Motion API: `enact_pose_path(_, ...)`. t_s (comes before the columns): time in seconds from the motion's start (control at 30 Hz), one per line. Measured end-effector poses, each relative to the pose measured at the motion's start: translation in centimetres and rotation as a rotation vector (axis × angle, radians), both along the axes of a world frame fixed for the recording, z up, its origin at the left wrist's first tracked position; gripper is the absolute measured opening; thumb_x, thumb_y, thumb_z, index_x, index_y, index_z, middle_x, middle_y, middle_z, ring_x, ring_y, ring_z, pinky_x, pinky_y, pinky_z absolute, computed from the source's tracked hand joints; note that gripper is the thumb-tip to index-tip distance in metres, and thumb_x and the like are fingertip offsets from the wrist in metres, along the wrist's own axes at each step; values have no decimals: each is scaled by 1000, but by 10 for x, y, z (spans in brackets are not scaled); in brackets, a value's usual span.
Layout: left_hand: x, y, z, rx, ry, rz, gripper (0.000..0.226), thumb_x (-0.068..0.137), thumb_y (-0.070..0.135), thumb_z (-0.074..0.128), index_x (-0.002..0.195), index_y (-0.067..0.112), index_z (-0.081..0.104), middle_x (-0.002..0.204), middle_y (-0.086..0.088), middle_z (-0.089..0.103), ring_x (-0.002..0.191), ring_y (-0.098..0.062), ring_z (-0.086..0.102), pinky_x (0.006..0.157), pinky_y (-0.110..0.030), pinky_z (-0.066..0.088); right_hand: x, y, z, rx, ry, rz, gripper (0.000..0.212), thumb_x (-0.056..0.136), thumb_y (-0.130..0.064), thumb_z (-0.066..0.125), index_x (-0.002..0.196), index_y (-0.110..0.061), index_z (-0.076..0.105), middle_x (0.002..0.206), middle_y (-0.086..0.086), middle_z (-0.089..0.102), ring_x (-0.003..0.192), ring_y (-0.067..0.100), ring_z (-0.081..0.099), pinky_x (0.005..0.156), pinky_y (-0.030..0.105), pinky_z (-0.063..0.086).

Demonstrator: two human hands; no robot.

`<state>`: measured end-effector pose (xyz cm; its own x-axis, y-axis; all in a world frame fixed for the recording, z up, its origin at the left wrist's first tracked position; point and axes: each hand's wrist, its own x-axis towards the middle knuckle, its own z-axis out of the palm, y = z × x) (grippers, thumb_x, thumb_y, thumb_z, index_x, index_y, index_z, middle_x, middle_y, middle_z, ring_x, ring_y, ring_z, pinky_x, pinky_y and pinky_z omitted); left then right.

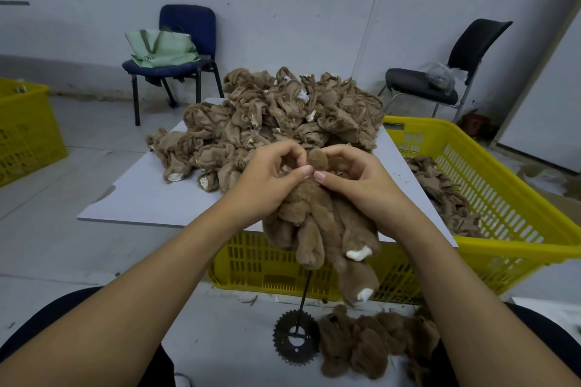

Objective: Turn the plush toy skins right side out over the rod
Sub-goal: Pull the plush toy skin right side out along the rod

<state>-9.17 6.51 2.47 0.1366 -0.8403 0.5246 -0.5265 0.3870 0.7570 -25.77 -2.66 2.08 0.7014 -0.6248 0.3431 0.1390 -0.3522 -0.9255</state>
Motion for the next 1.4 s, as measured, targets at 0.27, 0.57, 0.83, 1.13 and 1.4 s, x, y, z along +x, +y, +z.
enact_pose_path(0.27,2,2,-2,21,-152,-39,11,93,4,66,103,8,64,101,-5,59,96,-10,57,83,-23,49,2,-2,-2,-48,-17,-42,12,87,-1,72,98,0,66,91,6,74,87,13,71,76,22,56)
enact_pose_path(0.57,13,-2,9,172,-248,-21,16,87,8,75,102,5,69,103,-8,65,101,-23,61,91,-45,51,13,4,-7,-291,-19,-91,21,83,3,65,90,-17,64,91,4,69,91,16,70,77,18,52)
enact_pose_path(0.83,11,2,7,69,-191,-8,7,89,1,71,93,7,68,89,1,65,86,-8,60,76,-24,49,15,5,-10,-326,-57,-132,15,89,-4,66,96,-17,64,92,-6,67,92,10,67,79,17,50)
enact_pose_path(1.13,-14,-10,-7,-56,-234,77,10,93,1,64,99,8,68,95,3,57,93,-9,55,82,-19,45,6,14,-27,-276,-120,-306,19,96,-5,58,102,-22,60,97,-8,63,96,12,64,79,21,51)
enact_pose_path(1.4,-29,-19,-14,60,-225,68,11,95,2,59,103,6,66,97,2,55,95,-11,53,87,-30,47,12,24,-52,-95,-158,-429,14,101,-12,53,103,-25,57,94,2,62,90,20,64,72,32,54)
